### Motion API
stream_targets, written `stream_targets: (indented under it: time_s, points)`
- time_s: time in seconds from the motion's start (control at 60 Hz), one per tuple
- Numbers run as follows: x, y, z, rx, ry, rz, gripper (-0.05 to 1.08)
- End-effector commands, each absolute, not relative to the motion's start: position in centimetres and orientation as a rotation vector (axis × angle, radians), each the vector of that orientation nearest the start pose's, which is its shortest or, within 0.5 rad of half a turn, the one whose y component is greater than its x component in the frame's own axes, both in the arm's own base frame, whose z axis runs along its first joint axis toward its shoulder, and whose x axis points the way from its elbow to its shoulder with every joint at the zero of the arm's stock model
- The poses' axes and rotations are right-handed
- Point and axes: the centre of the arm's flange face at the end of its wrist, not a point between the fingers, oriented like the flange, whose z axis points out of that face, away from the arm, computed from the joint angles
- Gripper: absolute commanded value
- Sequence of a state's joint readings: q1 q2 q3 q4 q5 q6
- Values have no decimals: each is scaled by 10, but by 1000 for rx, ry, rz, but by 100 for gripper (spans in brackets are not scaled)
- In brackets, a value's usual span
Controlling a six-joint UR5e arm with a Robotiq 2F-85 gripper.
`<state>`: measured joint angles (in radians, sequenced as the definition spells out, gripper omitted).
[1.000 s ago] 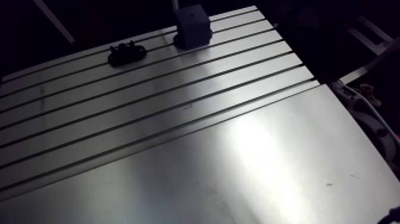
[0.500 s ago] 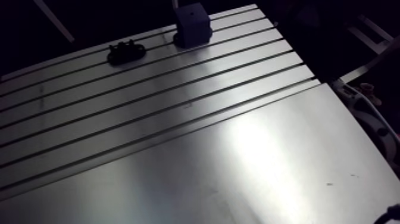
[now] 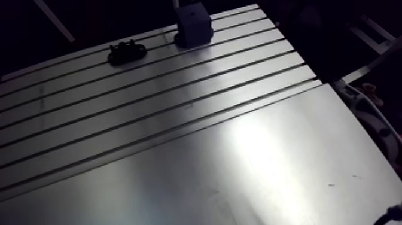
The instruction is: Pick up the M10 bolt and insert it into the hole until fully seated.
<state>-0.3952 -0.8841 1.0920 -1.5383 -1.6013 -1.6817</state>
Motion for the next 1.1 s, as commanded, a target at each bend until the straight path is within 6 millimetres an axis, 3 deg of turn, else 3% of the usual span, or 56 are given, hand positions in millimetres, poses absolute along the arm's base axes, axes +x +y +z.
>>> stream_targets:
  time_s: [0.017, 1.1]
  points:
    - [-721, 159, 288, 406, 2875, -40, 107]
    - [-716, 160, 278, 400, 2854, -47, 107]
